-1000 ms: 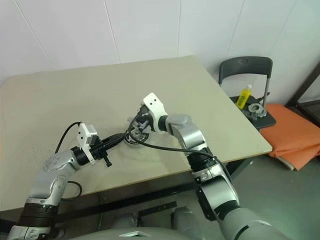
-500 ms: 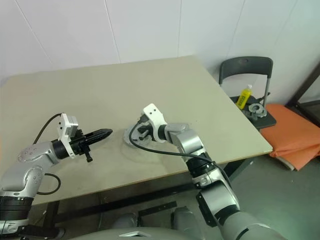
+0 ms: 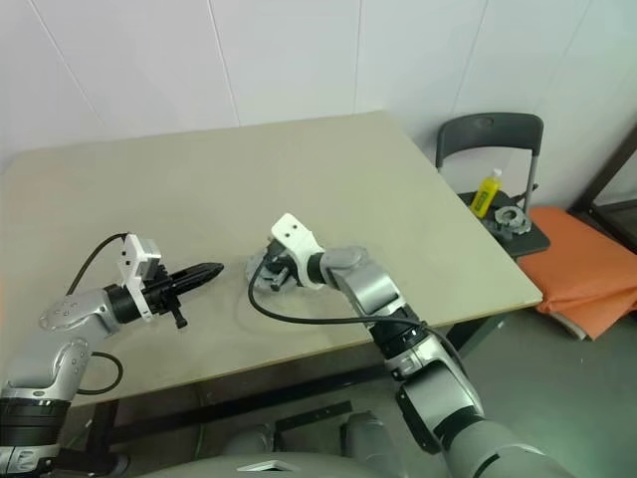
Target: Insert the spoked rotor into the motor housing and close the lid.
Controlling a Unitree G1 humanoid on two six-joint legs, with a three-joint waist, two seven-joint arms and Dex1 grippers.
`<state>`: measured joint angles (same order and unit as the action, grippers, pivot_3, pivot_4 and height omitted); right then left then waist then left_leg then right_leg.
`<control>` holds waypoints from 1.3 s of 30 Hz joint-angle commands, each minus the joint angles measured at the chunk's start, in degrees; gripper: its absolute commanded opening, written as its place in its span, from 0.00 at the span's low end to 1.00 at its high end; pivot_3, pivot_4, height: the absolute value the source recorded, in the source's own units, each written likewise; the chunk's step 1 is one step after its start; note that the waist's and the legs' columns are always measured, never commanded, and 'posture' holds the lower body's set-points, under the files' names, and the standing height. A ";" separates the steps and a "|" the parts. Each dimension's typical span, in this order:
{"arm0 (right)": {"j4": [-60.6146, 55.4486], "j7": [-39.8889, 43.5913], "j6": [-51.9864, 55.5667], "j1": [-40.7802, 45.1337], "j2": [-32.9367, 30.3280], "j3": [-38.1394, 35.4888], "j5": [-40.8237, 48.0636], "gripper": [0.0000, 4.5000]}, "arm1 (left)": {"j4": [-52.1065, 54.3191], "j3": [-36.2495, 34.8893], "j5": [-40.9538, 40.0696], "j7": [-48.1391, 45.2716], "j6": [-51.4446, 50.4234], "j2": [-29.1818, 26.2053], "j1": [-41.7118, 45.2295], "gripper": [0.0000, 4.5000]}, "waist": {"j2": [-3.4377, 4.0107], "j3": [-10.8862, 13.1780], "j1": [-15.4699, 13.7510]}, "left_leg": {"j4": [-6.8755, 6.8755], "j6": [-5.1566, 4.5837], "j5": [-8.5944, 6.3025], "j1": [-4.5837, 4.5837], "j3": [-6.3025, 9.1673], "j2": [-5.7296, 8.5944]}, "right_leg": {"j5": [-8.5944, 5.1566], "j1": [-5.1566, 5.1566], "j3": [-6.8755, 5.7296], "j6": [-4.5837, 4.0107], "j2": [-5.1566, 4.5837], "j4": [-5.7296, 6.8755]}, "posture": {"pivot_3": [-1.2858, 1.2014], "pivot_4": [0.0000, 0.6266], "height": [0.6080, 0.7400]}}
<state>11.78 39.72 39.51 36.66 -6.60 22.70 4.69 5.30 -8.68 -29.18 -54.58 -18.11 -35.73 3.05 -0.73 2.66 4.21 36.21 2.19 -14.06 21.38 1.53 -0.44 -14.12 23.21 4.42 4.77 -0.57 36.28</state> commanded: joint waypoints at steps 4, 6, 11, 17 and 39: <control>1.97 0.76 -2.81 0.20 -0.90 1.92 -1.71 0.00 | 0.99 -0.12 0.97 0.63 1.69 0.72 1.05 0.01 | 0.00 0.00 -0.01 | 0.00 0.00 0.00 -0.01 0.00 0.00 | 0.00 -0.01 0.00 0.00 0.00 0.00 | 0.52 0.00 1.00; 3.76 -0.22 -4.94 0.23 -0.79 1.95 -2.87 0.00 | 1.09 -0.01 1.25 0.81 1.85 1.02 0.98 0.01 | 0.00 0.00 -0.01 | 0.00 0.00 0.00 -0.03 0.00 0.00 | 0.00 -0.02 0.00 0.00 0.00 0.00 | 0.52 0.00 1.00; 9.79 -4.06 -10.63 -0.47 0.32 1.30 -5.06 0.00 | 1.61 0.40 1.48 1.27 2.09 1.48 0.54 0.01 | 0.00 -0.03 -0.03 | 0.01 0.00 0.00 -0.06 0.00 -0.01 | 0.00 -0.05 0.00 0.00 0.00 0.00 | 0.52 0.00 1.00; 12.28 -2.25 -11.26 -1.47 0.38 2.18 -5.37 0.00 | 1.54 0.50 1.60 1.37 2.23 1.51 0.41 0.01 | -0.01 -0.15 -0.04 | 0.03 0.00 0.00 -0.12 0.01 -0.04 | 0.00 -0.14 0.00 0.00 -0.02 0.00 | 0.52 0.00 1.00; 10.49 0.91 -9.16 -2.98 0.55 0.28 -5.01 0.00 | 0.33 1.58 3.14 1.15 3.03 2.64 1.34 0.01 | 0.18 -0.48 0.41 | -0.23 0.22 -0.14 -0.96 0.07 -0.25 | -0.08 -0.54 0.01 -0.06 -0.22 -0.24 | 0.52 0.00 1.00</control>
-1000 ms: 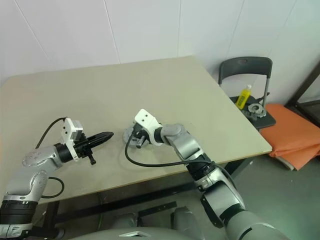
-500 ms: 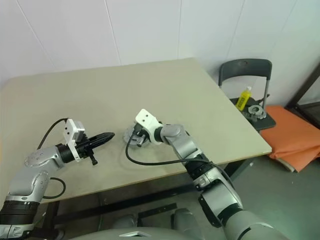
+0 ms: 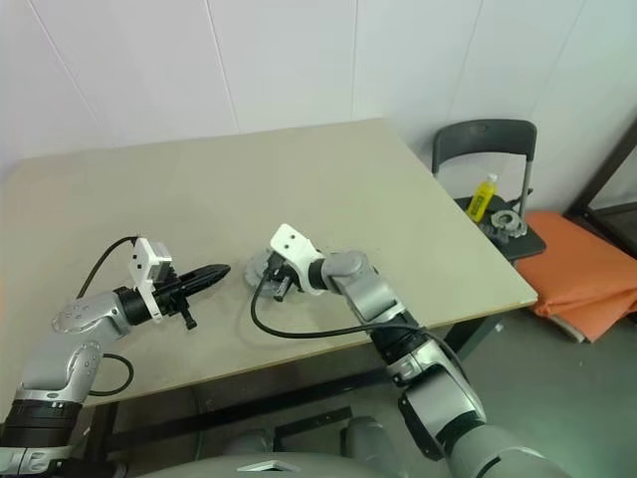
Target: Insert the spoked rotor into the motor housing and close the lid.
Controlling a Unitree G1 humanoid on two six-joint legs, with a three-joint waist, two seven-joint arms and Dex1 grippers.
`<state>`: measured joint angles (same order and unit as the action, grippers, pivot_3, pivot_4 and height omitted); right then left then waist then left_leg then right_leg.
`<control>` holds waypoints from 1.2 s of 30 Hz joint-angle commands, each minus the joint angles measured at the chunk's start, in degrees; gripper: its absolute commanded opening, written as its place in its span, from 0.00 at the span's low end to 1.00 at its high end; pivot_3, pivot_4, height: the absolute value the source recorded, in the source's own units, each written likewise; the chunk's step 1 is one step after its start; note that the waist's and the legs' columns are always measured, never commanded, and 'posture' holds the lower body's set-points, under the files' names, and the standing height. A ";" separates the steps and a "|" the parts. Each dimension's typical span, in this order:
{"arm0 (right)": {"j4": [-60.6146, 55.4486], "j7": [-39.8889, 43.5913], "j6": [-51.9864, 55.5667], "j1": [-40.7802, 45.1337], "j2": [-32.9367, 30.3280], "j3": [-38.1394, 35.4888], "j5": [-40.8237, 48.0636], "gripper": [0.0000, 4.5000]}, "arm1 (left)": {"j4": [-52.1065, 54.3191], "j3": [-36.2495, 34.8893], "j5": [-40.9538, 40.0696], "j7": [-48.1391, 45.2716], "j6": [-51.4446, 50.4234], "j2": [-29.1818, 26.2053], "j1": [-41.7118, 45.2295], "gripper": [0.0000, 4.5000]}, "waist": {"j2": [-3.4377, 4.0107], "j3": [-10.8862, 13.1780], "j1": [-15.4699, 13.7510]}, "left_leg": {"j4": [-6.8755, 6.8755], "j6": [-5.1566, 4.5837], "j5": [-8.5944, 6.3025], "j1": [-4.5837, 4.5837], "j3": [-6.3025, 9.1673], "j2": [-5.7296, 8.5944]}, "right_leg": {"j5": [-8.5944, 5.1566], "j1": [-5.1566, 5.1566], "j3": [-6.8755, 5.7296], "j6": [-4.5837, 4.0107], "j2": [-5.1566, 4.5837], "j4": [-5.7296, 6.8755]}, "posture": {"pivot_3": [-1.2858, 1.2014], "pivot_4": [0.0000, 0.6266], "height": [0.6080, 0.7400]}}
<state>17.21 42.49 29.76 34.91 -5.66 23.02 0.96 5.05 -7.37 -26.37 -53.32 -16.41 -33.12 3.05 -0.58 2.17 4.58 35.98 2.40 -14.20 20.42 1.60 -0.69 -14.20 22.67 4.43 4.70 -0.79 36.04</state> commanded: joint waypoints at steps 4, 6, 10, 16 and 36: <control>5.93 -2.83 -0.03 -1.09 0.05 -0.62 -1.61 0.21 | 0.50 0.47 0.54 -0.15 1.55 0.19 1.33 0.00 | 0.07 0.05 0.07 | 0.00 0.00 0.00 0.02 0.01 0.00 | 0.00 0.01 0.00 0.00 -0.02 -0.01 | 0.52 0.00 1.00; 6.21 -2.74 -0.38 -1.21 -0.25 0.09 -2.23 0.36 | 0.46 0.62 0.63 -0.11 1.63 0.25 1.37 0.00 | 0.08 0.05 0.15 | -0.01 0.00 0.00 0.02 0.01 0.00 | 0.00 0.01 0.00 0.00 -0.03 -0.04 | 0.52 0.00 1.00; 5.53 -2.65 -0.26 -1.82 -0.24 0.38 -1.91 0.66 | 0.56 0.97 0.68 0.04 1.72 0.52 1.37 0.00 | 0.06 0.04 0.70 | -0.13 0.00 0.00 0.04 0.01 0.00 | 0.00 0.02 0.00 -0.01 -0.04 -0.12 | 0.52 0.00 1.00; 4.89 -3.60 0.73 -2.34 0.27 -0.49 -1.28 1.00 | 0.53 1.29 0.74 0.21 1.75 1.09 1.52 0.00 | 0.02 0.01 1.19 | -0.42 -0.18 0.10 0.04 -0.01 -0.01 | -0.02 0.05 0.01 -0.04 0.00 -0.18 | 0.52 0.00 1.00; 8.09 -1.67 -4.53 2.08 2.00 -2.48 -0.59 1.00 | -0.09 2.17 1.44 0.91 2.07 2.09 1.79 0.00 | -0.02 0.09 1.17 | -0.72 -0.20 0.12 0.07 -0.02 -0.02 | -0.12 0.11 -0.01 -0.17 0.16 -0.15 | 0.52 0.00 1.00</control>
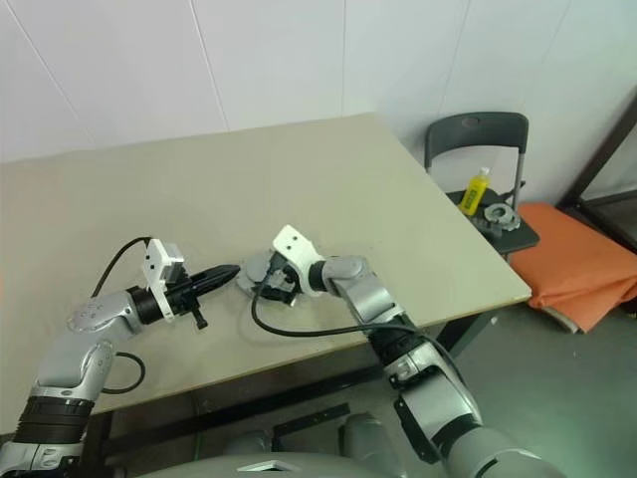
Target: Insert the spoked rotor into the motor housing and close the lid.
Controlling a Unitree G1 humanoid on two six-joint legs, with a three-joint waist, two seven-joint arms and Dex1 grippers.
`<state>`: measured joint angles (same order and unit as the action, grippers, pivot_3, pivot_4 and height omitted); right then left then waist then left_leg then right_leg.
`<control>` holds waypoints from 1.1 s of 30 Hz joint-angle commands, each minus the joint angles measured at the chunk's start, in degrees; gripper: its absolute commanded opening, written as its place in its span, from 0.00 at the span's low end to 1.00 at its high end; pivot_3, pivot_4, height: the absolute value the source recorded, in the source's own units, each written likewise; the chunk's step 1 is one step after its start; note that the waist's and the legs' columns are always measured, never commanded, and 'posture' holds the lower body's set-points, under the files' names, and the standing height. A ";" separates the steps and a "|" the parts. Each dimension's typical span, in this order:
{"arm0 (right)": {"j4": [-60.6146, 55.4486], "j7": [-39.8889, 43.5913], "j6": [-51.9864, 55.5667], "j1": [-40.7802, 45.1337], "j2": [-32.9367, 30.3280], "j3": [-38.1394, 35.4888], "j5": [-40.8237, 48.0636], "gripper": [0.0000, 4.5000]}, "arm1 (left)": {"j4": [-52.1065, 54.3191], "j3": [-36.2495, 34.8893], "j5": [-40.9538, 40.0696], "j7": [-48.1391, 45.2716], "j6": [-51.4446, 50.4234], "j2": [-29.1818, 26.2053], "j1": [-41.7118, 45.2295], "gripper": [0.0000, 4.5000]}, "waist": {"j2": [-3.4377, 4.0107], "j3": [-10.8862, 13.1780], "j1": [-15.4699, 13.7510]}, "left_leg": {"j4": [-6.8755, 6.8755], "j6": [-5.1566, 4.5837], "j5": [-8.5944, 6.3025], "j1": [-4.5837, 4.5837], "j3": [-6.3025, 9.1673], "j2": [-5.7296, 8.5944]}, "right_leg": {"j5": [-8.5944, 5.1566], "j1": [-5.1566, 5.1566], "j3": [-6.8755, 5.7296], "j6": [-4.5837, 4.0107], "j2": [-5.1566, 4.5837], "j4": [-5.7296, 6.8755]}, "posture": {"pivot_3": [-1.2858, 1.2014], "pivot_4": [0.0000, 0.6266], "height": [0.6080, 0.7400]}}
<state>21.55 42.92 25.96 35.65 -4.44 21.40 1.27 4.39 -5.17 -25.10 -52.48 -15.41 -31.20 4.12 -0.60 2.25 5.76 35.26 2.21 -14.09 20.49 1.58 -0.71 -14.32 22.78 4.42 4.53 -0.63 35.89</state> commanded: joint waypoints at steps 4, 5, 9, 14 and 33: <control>9.13 -7.38 -5.24 3.68 3.10 -1.02 -3.06 1.00 | 0.84 0.28 0.31 0.27 1.10 0.64 0.44 0.00 | 0.03 0.03 0.01 | -0.02 0.00 0.00 0.04 -0.01 0.00 | 0.00 0.03 0.00 0.00 0.00 0.00 | 0.52 0.00 1.00; 9.42 -7.39 -5.37 3.78 3.58 -1.15 -2.78 1.00 | 0.87 0.32 0.36 0.29 1.09 0.76 0.44 0.00 | 0.01 0.03 -0.09 | -0.02 0.00 0.00 0.07 -0.01 0.01 | 0.00 0.05 0.01 0.00 -0.01 0.00 | 0.52 0.00 1.00; 8.55 -5.70 -4.13 2.93 3.98 -0.83 -2.22 1.00 | 0.78 0.12 0.50 0.28 1.13 0.94 0.52 0.00 | -0.01 0.05 -0.05 | -0.02 0.00 0.00 0.11 -0.01 0.02 | 0.00 0.06 0.01 0.00 -0.01 0.00 | 0.52 0.00 1.00; 7.97 -2.34 -0.87 1.83 2.35 0.87 -2.72 1.00 | 0.62 -0.31 0.65 0.24 1.21 0.70 0.57 0.00 | -0.01 0.05 -0.10 | -0.03 0.00 0.00 0.10 0.00 0.02 | 0.00 0.06 0.00 0.00 0.00 0.00 | 0.52 0.00 1.00; 7.30 0.26 -0.61 2.68 2.01 -4.22 0.86 0.72 | -0.55 -8.57 -3.79 -1.14 -0.33 -4.07 0.18 0.00 | -0.02 0.05 -0.12 | -0.05 0.00 0.00 0.10 0.00 0.03 | -0.03 0.07 -0.01 -0.02 -0.04 0.00 | 0.52 0.00 1.00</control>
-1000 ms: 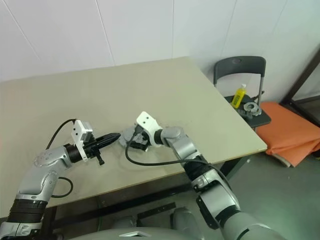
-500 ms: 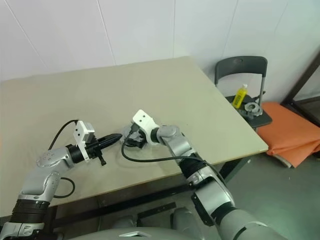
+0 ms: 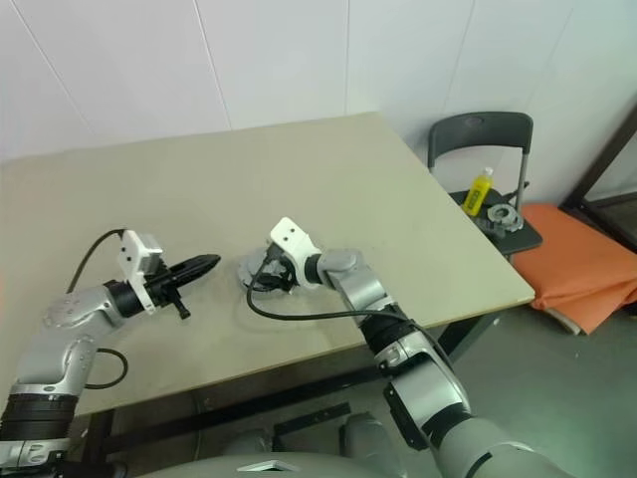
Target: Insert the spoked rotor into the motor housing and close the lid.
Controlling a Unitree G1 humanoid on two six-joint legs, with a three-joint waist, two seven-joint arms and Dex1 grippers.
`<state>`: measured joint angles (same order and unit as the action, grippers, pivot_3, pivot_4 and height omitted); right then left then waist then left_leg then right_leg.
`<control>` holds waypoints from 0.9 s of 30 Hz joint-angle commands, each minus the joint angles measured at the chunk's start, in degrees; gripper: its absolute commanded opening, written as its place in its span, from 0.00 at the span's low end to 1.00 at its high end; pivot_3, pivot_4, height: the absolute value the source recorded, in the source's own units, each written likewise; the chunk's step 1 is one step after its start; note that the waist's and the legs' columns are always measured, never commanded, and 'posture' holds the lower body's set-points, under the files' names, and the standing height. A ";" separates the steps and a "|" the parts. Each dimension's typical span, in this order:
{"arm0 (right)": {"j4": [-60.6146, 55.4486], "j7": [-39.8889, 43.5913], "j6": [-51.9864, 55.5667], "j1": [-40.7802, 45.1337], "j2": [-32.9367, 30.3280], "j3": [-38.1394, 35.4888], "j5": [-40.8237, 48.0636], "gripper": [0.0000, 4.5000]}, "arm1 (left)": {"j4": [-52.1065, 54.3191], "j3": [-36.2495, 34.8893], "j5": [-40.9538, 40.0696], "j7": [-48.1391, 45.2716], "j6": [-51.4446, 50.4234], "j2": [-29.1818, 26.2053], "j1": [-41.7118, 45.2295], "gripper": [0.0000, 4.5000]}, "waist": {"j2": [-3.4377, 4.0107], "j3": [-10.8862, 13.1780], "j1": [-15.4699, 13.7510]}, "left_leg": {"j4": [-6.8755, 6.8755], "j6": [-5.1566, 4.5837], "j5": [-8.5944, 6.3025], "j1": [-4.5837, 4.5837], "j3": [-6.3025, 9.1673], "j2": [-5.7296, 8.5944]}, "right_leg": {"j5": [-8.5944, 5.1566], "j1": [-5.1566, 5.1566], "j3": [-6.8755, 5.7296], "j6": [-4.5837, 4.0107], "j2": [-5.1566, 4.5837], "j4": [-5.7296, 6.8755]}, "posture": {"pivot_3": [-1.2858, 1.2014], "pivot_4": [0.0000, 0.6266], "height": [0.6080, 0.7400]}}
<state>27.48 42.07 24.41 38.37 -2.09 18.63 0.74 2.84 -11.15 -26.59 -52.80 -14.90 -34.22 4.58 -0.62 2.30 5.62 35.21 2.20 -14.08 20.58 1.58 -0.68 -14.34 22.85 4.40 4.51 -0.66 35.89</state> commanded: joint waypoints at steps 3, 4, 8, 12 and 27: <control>1.33 2.59 1.33 -0.05 -0.37 -1.75 2.36 0.72 | 1.84 -3.41 -3.72 -1.24 -2.02 -1.26 -1.44 0.00 | 0.01 0.01 0.01 | -0.02 0.00 0.00 0.04 0.00 0.00 | 0.00 0.02 0.00 0.00 -0.01 -0.01 | 0.52 0.00 1.00; 1.01 3.28 1.30 -0.22 -0.58 -1.50 2.46 0.72 | 2.27 -3.58 -4.24 -1.55 -2.41 -1.34 -2.02 0.00 | 0.00 0.01 0.05 | -0.03 0.00 0.00 0.04 0.00 0.00 | -0.01 0.03 0.00 0.00 -0.01 -0.01 | 0.52 0.00 1.00; -1.41 6.94 -0.28 -1.59 -2.85 1.74 0.92 0.72 | 4.14 -3.71 -5.48 -3.38 -3.16 -2.24 -5.16 0.00 | -0.01 0.00 0.00 | -0.03 0.00 0.00 0.37 0.00 0.00 | -0.01 0.33 0.00 0.00 0.00 0.02 | 0.52 0.00 1.00; -2.55 7.39 -2.55 -2.02 -4.18 3.66 -0.52 0.72 | 3.78 -3.74 -4.88 -3.47 -2.34 -2.68 -6.22 0.00 | 0.01 0.01 -0.14 | 0.02 0.00 0.00 0.70 0.03 0.02 | 0.00 0.59 -0.07 0.00 0.00 0.03 | 0.52 0.00 1.00; -2.02 5.81 0.86 -2.34 -5.95 8.75 -6.92 0.72 | 4.83 -2.20 -4.20 -2.43 -3.22 -2.53 -5.78 0.00 | -0.02 -0.02 -0.14 | 0.05 -0.01 0.00 0.59 0.02 0.05 | -0.02 0.52 -0.08 0.02 -0.01 0.10 | 0.52 0.00 1.00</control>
<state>22.45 47.93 20.70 37.93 -6.68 24.57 -3.23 5.49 -12.81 -30.83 -55.49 -18.28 -36.03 -2.06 -0.63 2.28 5.48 35.26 2.20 -14.08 21.13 1.61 -0.63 -14.36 23.32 4.32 4.53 -0.68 35.99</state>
